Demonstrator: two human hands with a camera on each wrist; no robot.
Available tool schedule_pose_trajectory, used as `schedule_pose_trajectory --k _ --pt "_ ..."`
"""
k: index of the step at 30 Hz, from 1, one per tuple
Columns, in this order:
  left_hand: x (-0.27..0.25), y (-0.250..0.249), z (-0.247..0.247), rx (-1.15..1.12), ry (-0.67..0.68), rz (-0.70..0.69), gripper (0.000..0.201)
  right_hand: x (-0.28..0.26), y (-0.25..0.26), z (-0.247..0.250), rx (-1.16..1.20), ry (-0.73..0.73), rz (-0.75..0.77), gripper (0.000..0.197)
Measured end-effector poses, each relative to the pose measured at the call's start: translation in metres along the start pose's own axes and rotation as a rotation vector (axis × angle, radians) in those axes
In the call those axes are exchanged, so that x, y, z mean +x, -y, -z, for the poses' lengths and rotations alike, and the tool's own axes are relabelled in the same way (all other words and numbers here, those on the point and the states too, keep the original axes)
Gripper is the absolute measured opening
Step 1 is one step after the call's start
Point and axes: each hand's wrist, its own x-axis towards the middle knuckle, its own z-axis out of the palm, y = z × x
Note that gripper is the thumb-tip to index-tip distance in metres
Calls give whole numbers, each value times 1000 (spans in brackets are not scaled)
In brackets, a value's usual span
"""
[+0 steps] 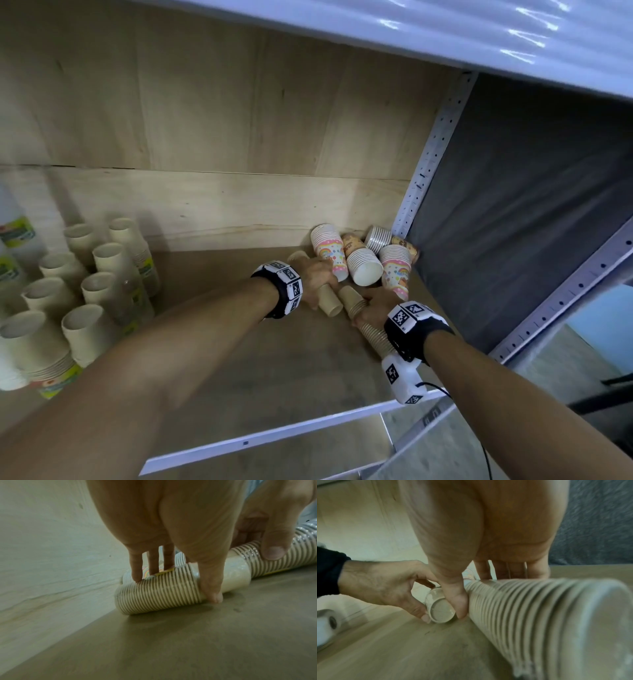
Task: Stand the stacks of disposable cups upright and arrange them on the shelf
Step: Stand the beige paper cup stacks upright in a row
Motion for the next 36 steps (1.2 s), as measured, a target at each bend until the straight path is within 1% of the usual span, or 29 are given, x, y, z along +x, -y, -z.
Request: schedule_pose_trajectory --k 1,3,4,7,8,11,13,15,18,20,23,27,30,32,36 --pt "-1 0 2 -20 9 0 55 1 -1 -1 -9 -10 -13 65" --pt "-4 0 7 -66 3 7 56 -2 -1 -1 3 -48 -44 54" --pt "-6 1 10 -81 -5 15 56 -5 0 -1 15 -69 -60 54" --pt "-10 4 19 -112 -35 42 53 5 -5 -6 25 -108 -82 73" --pt "-11 5 21 -123 -54 48 51 7 -7 -5 27 -108 -85 76" --pt "-17 8 28 -168 -143 95 48 -5 3 11 27 -116 -63 67" --pt "-25 6 37 -220 -225 144 36 -13 11 24 21 -122 -43 73" --pt "-31 5 49 -298 -248 191 31 -20 21 36 43 -133 -9 79" --pt "-38 10 59 -444 -282 281 26 -25 37 49 75 -169 56 75" --pt "-43 13 65 -517 -286 335 26 -28 49 54 104 -210 86 71" --pt "-51 15 71 -565 -273 381 30 -31 65 51 137 -244 66 66" --pt "-63 20 70 -592 -230 426 36 -29 77 40 110 -282 65 70" --pt "-70 22 64 -608 -216 450 37 -33 78 28 177 -224 30 75" --pt "-75 23 60 -619 -215 461 39 -36 79 21 207 -198 41 82" --pt "-81 23 53 -650 -197 487 42 -32 82 10 251 -180 57 82"
